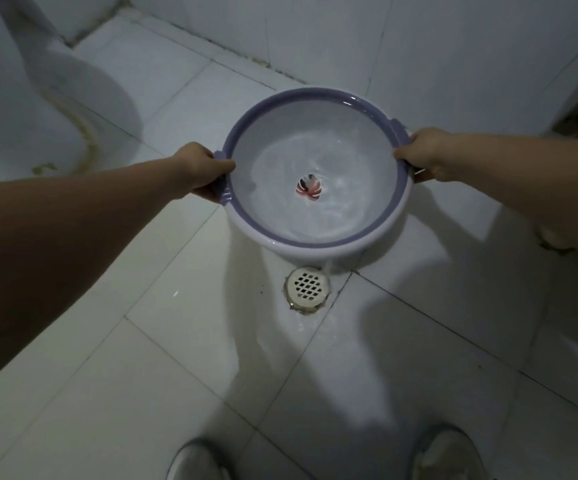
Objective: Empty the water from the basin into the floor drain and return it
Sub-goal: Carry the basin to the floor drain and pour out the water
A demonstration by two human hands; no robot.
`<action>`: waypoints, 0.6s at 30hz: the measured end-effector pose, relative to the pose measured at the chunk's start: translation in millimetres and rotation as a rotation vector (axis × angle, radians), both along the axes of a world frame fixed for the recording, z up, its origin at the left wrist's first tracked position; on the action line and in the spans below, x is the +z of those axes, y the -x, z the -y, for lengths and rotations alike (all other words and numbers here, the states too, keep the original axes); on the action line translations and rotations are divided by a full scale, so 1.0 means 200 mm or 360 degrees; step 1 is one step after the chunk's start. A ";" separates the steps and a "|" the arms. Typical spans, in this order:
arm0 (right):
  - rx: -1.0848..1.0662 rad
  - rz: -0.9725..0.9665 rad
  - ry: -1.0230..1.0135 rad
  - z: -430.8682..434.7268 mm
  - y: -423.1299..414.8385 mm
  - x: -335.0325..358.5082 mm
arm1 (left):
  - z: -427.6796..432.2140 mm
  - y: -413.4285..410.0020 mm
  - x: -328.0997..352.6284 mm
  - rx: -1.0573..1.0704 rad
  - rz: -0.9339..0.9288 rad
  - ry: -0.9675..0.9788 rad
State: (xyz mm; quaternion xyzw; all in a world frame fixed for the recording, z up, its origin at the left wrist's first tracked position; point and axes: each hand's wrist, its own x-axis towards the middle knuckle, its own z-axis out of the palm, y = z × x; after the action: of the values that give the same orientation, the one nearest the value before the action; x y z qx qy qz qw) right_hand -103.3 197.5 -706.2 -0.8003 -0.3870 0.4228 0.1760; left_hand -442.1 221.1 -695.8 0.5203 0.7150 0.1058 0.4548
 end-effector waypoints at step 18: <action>0.0029 0.0022 -0.0021 0.06 0.06 0.07 | 0.05 0.06 0.06 0.0006 -0.0029 -0.0014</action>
State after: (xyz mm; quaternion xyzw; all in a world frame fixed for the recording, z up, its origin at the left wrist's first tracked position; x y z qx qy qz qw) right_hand -115.9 186.5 -691.7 -0.7984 -0.3983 0.4163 0.1748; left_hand -453.1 212.0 -683.7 0.5219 0.7196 0.1050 0.4458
